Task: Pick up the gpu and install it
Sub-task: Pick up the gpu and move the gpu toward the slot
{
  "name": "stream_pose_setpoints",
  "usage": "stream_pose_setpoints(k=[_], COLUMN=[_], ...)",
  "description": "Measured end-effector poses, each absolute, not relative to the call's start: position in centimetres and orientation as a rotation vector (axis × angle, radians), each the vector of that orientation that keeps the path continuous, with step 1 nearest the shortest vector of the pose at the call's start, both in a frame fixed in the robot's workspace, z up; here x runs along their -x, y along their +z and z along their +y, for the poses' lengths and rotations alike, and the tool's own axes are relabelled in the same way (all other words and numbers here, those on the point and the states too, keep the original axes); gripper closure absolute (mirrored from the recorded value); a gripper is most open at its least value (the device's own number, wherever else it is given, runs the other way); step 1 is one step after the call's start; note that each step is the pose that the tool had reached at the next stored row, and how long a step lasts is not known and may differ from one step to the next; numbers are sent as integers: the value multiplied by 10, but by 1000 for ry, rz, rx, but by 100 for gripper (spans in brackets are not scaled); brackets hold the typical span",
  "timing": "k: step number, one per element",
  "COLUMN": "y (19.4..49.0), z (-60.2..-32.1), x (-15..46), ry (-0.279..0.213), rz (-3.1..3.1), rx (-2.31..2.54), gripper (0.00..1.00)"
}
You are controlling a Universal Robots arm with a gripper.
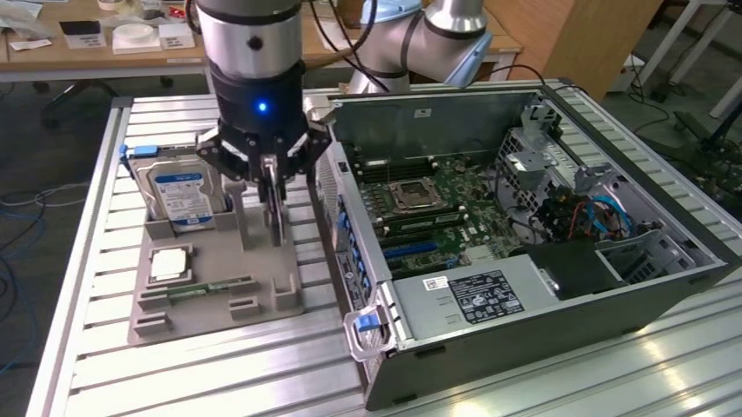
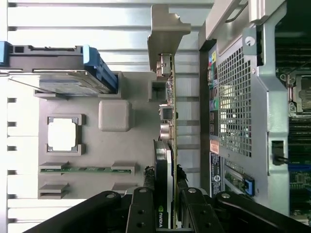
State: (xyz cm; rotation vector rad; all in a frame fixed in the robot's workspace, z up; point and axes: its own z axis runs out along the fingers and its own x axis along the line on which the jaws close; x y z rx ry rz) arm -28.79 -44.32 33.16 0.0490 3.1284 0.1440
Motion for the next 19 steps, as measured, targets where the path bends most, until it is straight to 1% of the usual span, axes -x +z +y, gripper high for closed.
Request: stream_pose_setpoints(k=[10,19], y=[371,391], z=[-443,-443], x=[288,288], ry=[144,144], rz=[3128,3128], rx=[-49,-49], gripper=[73,73])
